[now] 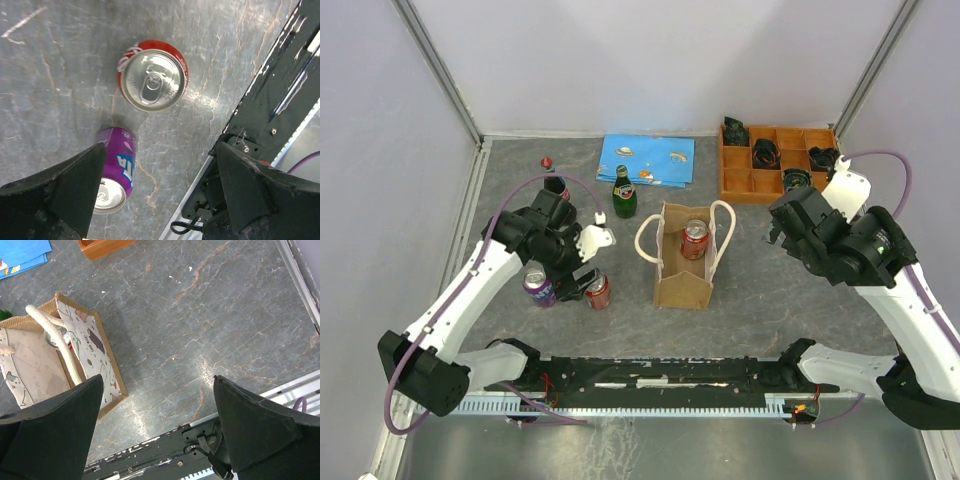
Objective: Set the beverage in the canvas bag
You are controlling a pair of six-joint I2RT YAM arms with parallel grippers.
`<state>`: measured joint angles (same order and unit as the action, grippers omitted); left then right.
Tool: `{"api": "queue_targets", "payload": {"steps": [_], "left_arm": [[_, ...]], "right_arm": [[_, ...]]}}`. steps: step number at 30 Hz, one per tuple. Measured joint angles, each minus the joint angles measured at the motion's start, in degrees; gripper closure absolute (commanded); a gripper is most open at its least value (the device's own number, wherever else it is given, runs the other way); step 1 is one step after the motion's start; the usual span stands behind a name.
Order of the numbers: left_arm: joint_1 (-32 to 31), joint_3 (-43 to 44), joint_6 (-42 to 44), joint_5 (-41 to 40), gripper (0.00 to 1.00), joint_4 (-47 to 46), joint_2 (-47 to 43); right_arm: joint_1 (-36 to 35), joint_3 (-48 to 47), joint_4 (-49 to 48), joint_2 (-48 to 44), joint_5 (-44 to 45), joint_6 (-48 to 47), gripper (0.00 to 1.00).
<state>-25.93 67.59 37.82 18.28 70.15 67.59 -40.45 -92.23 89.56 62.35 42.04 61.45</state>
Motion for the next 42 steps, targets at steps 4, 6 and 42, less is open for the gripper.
{"api": "queue_targets", "payload": {"steps": [4, 6, 42], "left_arm": [[0.0, -4.3, 1.6, 0.3, 0.03, -1.6, -0.5], [0.0, -4.7, 1.7, 1.1, 0.02, -2.7, -0.4], [-2.6, -9.9, 2.0, 2.6, 0.29, -15.8, 12.0]], "right_arm": [[0.0, 0.0, 0.0, -0.1, 0.0, 0.0, 0.01], [0.0, 0.0, 0.0, -0.2, -0.2, 0.0, 0.01], [0.0, 0.1, 0.0, 1.3, -1.0, -0.2, 0.01]]}}
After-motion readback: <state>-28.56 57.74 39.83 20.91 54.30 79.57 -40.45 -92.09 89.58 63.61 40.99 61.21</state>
